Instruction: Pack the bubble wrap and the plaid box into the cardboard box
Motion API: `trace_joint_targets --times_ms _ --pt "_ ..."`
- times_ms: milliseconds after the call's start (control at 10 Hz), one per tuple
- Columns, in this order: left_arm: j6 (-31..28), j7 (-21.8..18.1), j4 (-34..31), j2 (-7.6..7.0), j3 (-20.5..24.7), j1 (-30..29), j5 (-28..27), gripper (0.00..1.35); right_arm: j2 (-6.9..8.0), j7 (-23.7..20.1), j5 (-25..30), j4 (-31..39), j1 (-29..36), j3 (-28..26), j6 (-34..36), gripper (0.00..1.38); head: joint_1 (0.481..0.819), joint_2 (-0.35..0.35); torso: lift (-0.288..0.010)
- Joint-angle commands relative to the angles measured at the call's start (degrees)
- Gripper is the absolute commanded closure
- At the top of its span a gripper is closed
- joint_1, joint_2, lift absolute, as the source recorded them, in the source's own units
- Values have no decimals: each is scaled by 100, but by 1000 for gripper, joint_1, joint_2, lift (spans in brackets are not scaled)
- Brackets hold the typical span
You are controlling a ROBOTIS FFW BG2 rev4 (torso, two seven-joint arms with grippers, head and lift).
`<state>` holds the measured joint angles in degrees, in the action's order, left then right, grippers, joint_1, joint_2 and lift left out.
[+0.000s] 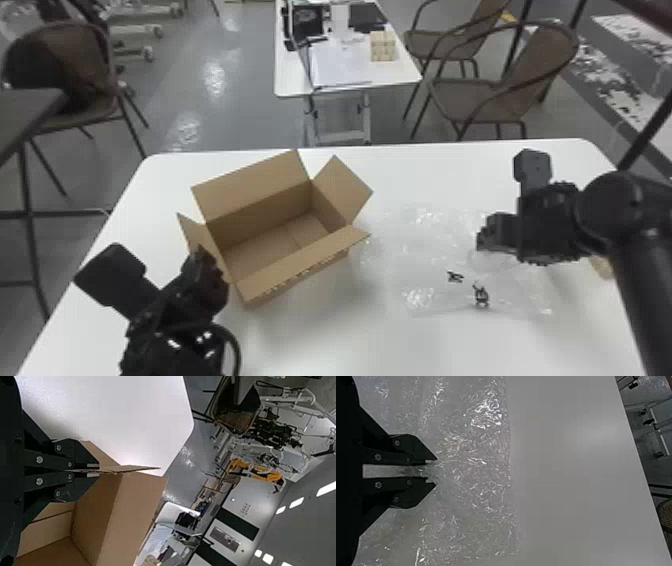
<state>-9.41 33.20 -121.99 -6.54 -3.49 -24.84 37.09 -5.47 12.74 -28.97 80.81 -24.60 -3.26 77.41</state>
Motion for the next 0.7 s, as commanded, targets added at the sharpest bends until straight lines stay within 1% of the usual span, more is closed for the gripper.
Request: trace_joint_targets --times_ms 0,100,300,400,600 --pt "18 3 0 -5 -2 -3 0 1210 -60 1 -223 304 131 -8 -16 1110 695 74 -102" --pt "27 3 0 -5 -2 -12 0 1210 -104 1 -373 567 201 -17 -16 1111 695 78 -102" --pt "80 11 0 -5 -11 -29 0 1210 -271 1 -786 1244 439 -113 2 1113 695 82 -102" --pt "115 20 0 -5 -20 -38 0 1210 -288 1 -821 1771 597 -298 143 1113 695 82 -102" --pt "142 29 0 -5 -20 -56 0 1210 -314 9 -628 2949 764 -720 512 1113 695 67 -102"
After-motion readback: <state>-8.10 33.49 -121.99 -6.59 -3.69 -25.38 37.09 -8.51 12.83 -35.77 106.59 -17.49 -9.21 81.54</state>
